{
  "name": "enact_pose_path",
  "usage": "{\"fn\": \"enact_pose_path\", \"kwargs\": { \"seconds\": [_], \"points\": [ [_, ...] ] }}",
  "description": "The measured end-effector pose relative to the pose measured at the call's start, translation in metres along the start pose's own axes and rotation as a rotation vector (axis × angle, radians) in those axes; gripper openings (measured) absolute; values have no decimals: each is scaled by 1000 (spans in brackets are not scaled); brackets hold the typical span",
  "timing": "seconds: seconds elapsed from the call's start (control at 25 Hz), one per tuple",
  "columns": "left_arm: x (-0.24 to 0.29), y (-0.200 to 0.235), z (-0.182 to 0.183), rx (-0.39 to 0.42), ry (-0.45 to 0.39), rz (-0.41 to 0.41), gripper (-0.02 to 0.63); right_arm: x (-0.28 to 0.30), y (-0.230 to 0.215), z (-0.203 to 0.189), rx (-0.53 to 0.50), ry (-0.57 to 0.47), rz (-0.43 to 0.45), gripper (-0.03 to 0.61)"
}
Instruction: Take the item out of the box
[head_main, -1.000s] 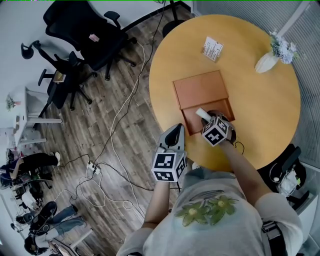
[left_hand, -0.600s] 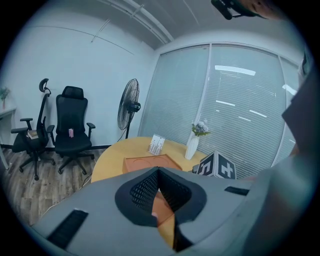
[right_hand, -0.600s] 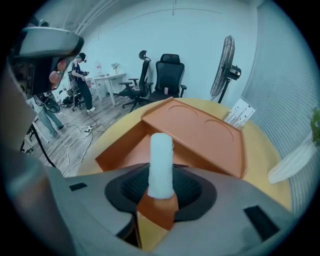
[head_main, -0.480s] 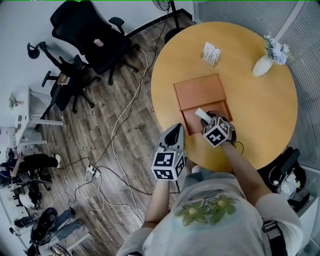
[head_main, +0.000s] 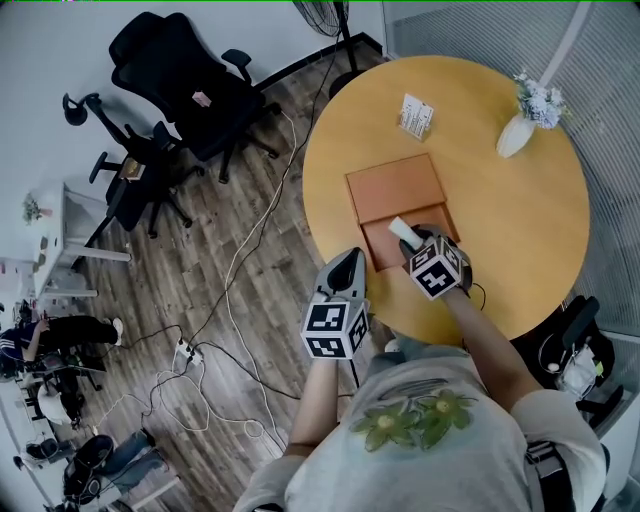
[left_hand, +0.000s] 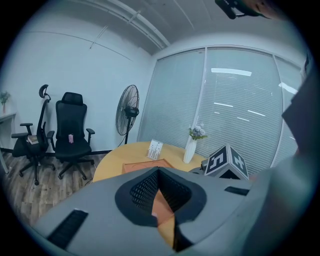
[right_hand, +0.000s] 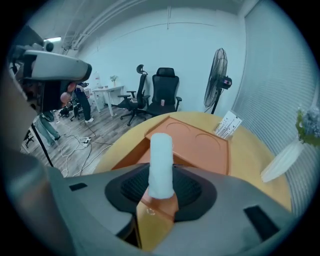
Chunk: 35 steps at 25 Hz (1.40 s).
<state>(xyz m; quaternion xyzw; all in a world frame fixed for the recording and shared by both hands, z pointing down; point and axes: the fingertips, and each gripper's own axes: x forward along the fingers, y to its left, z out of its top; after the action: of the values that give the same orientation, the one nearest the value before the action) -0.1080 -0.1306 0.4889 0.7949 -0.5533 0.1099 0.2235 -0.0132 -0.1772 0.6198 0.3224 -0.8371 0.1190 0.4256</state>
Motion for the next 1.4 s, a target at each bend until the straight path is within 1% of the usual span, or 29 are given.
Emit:
{"fn": "enact_pose_path", "kwargs": {
  "seconds": [0.36,0.84,1.12,1.28,1.4],
  "points": [
    [-11,-13,2,24,-19,-14,2,-34,7,7,37,-85,-9,144],
    [-26,-23,12,46,-55,-19,2,-90,22,29,71,-236,2,144],
    [-34,-27,20,57,-72,-21,2,-122,28,50,63,-349,-11,144],
    [-37,-34,17,66,-68,-22,1,-137,30,51,36,-389,-23,143],
    [-38,-42,15,71,-64,-30,2,-148,31,51,35,-428,-28,143]
  ]
}}
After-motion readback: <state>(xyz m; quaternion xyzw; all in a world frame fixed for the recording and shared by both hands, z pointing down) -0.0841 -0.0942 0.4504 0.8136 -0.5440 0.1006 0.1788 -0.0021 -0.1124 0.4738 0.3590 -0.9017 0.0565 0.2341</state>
